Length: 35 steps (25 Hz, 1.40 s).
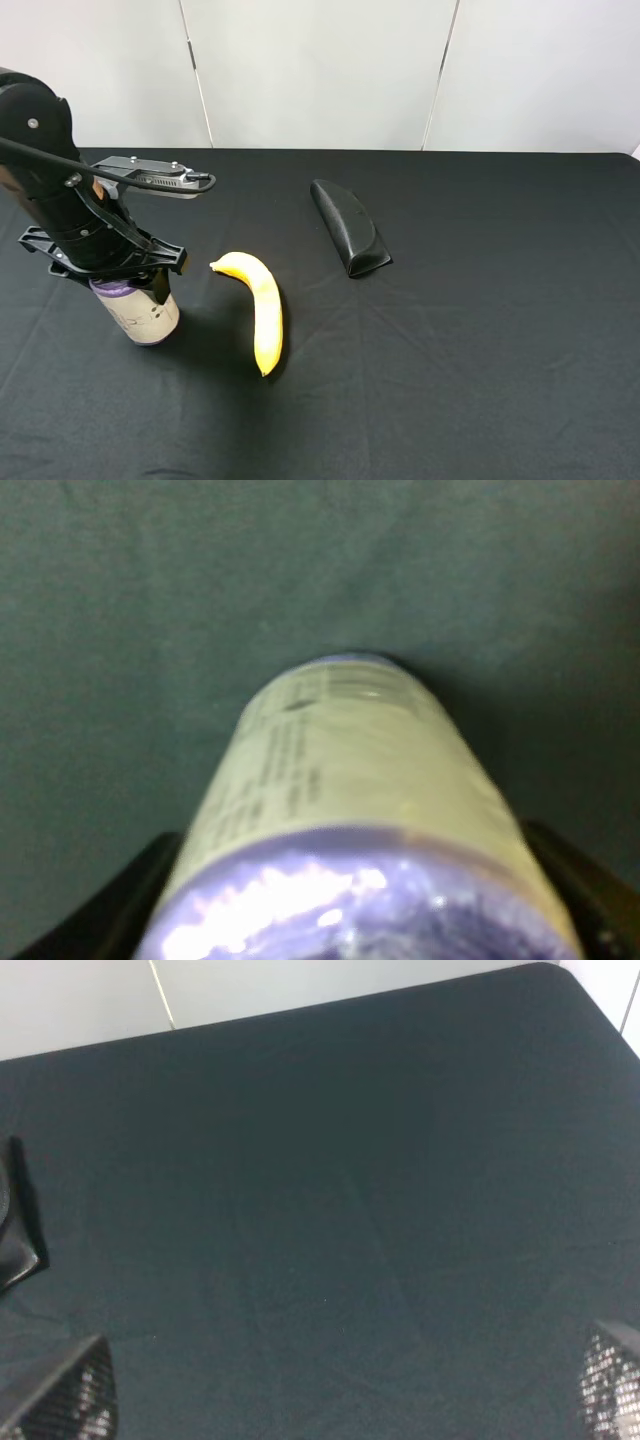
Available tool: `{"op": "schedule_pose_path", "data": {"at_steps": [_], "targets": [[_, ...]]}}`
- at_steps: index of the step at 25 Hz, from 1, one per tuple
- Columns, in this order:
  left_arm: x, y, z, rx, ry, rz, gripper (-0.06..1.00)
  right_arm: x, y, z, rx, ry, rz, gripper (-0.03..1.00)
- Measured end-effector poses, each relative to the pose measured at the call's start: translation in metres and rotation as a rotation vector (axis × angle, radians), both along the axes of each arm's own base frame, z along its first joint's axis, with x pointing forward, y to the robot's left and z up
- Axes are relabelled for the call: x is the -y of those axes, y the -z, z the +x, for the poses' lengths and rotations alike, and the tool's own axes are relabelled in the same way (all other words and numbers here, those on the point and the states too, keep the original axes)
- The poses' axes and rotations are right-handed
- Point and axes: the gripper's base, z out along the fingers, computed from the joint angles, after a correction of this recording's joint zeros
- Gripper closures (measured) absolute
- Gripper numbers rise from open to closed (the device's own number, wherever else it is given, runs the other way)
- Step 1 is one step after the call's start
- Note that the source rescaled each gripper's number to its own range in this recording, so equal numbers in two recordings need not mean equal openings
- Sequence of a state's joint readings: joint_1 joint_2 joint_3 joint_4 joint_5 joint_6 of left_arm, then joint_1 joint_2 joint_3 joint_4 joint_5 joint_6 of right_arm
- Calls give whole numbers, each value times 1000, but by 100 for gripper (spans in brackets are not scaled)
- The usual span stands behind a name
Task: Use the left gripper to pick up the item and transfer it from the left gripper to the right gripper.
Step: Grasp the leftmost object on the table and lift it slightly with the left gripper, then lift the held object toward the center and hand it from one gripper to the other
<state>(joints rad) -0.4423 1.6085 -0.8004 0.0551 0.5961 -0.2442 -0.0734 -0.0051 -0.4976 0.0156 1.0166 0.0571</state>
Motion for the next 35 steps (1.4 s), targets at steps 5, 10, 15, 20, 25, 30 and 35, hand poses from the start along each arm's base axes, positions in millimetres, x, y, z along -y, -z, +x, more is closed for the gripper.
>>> {"op": "schedule_pose_path", "data": {"at_steps": [5, 10, 15, 20, 25, 30, 35], "targets": [[0, 0, 0, -1, -18, -2, 93, 0, 0, 0, 0, 0, 0, -3], [0, 0, 1, 7, -20, -6, 93, 0, 0, 0, 0, 0, 0, -3], [4, -11, 9, 17, -23, -11, 93, 0, 0, 0, 0, 0, 0, -3], [10, -37, 22, 19, -26, -12, 93, 0, 0, 0, -1, 0, 0, -3], [16, -61, 33, 39, -26, -21, 93, 0, 0, 0, -1, 0, 0, -3], [19, -79, 39, 44, -8, -24, 93, 0, 0, 0, -1, 0, 0, -3], [28, -90, 39, 20, 35, -111, 93, 0, 0, 0, -1, 0, 0, -3]]}}
